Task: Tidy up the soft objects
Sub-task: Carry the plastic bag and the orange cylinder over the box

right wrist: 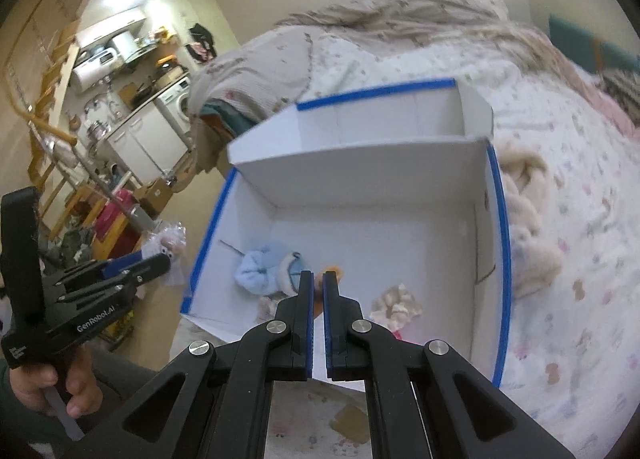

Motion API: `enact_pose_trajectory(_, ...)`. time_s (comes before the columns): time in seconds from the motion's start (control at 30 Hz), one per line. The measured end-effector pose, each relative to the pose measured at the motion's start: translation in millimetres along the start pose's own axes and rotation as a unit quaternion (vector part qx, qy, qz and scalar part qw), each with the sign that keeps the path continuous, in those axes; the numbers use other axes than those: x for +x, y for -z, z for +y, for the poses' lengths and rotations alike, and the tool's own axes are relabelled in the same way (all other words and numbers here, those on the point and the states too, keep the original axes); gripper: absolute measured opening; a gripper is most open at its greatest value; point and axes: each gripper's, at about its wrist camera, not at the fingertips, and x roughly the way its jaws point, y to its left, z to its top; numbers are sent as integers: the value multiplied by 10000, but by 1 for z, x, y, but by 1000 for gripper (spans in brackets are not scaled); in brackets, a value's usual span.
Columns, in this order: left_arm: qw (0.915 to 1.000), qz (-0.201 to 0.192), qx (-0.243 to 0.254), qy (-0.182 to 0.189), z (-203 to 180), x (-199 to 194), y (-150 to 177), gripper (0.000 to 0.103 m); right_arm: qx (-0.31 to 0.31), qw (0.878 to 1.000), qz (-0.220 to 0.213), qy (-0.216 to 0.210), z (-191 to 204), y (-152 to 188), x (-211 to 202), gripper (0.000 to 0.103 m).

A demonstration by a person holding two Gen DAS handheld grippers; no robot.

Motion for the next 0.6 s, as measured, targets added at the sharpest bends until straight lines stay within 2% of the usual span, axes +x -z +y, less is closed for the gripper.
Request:
enact_pose_trajectory(0.13,9998,216,46,26,-9,26,-2,23,283,9995,162,5,-18,9,19,6)
enact_pose_trajectory(0.37,9985,447,298,114,-36,65,0,23,414,9984,370,65,-27,10,41,6)
enact_pose_trajectory(0.6,9976,435,526,116,-51,90,9,23,416,9970,619,186,-31,13,63,6)
